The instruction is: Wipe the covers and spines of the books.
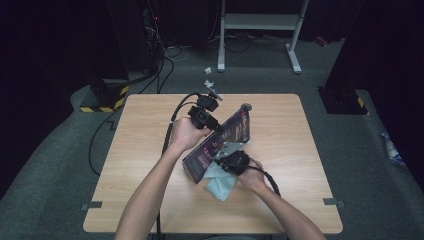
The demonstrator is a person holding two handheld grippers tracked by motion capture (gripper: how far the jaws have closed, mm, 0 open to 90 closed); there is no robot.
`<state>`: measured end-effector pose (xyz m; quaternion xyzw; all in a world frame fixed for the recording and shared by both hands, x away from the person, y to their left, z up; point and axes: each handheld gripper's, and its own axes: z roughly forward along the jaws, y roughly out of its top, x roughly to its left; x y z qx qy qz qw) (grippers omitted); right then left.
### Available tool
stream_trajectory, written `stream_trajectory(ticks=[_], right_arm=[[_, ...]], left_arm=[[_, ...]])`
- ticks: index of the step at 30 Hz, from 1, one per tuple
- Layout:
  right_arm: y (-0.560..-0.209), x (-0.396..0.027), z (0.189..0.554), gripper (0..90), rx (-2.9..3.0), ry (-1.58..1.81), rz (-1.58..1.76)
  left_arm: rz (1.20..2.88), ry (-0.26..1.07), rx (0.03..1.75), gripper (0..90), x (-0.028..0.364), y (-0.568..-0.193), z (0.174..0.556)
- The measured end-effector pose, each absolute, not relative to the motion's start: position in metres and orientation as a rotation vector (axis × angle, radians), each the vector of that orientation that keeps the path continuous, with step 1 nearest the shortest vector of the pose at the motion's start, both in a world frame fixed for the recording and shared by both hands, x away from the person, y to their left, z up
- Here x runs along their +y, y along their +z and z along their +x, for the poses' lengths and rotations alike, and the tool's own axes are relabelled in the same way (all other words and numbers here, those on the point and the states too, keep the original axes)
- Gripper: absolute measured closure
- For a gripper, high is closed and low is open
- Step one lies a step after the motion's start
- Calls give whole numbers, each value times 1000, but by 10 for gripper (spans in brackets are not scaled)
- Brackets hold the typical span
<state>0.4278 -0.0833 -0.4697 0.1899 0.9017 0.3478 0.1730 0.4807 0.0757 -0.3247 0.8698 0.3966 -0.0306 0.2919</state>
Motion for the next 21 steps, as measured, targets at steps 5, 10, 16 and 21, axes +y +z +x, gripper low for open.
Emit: stream_trajectory(ticks=[5, 10, 16, 21], right_arm=[[-465, -135, 454, 833, 2454, 944, 754], [-454, -154, 456, 833, 2409, 987, 819], [-445, -112, 425, 833, 2486, 1090, 586], [-437, -95, 412, 832, 2505, 1115, 452]], left_arm=[[2325, -93, 1031, 838, 81, -328, 473], [2310, -100, 1029, 838, 78, -331, 475], [2313, -97, 1054, 837, 73, -336, 479], [2359, -76, 1026, 837, 71, -336, 475]])
